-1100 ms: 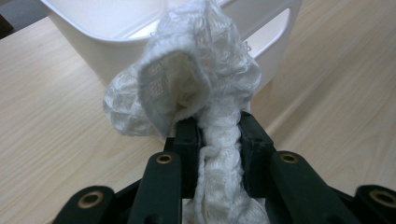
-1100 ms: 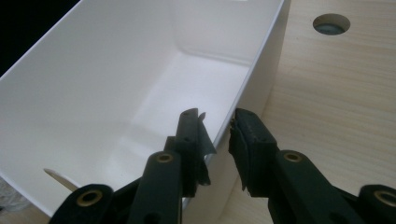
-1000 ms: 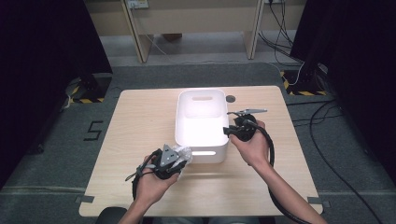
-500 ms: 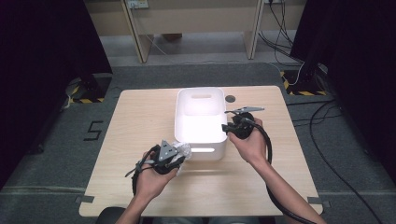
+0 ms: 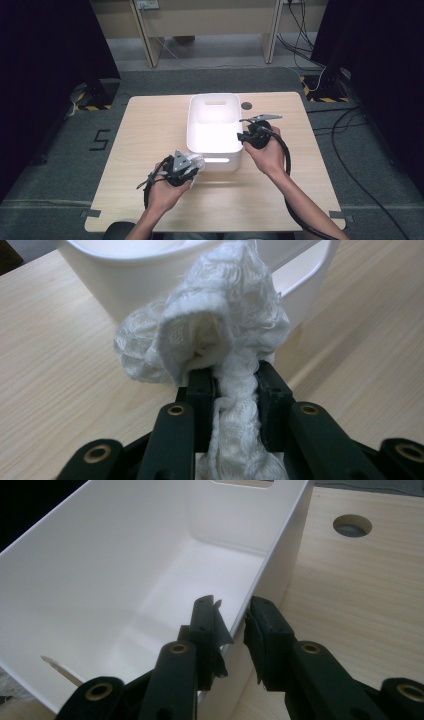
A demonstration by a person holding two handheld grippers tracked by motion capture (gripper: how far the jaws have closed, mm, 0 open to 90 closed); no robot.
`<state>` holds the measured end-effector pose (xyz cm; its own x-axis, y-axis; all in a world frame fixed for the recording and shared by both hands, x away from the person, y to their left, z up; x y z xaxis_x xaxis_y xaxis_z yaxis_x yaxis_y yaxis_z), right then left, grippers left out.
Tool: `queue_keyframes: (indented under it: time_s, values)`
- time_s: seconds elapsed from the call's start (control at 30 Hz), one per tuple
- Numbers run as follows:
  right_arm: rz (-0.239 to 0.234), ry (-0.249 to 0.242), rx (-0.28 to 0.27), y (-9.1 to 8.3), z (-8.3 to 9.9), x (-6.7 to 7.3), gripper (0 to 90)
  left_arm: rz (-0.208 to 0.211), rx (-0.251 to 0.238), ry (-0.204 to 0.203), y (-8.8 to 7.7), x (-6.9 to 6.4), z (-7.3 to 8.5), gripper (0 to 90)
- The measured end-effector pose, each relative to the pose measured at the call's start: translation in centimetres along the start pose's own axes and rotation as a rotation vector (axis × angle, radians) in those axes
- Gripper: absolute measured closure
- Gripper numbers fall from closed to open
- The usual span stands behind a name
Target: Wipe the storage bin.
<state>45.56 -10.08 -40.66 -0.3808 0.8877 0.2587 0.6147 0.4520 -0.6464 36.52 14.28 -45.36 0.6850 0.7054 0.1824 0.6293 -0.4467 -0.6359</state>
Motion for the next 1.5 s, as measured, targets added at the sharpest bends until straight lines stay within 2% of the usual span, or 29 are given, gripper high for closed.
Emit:
queue_keyframes:
  time_s: [0.87, 1.2, 1.3, 1.5]
  values:
    - [0.001, -0.005, -0.005, 0.1, 0.0, 0.1, 73.8, 0.028, 0.092, -0.017, 3.5, -0.3, 2.6, 72.9]
    - [0.005, -0.004, -0.008, 0.1, 0.0, 0.1, 73.7, 0.033, 0.115, -0.022, 4.1, -0.3, 2.9, 72.9]
    - [0.003, -0.003, -0.009, 0.1, 0.0, 0.1, 73.6, 0.034, 0.121, -0.012, 4.1, -0.3, 2.8, 72.9]
    - [0.005, -0.002, -0.01, 0.1, 0.0, 0.1, 73.6, 0.032, 0.115, -0.01, 4.2, -0.4, 2.8, 73.0]
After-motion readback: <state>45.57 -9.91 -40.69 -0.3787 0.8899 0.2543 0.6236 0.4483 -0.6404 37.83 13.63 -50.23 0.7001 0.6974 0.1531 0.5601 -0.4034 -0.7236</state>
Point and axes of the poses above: each handheld gripper's, and its own axes: y roughly forward along the jaws, z roughly out of its underside, x roughly to its left, the point moved 3 cm from there along y, roughly forward along the jaws, and after that the axes turned 7 degrees about y, right-handed, at the moved point
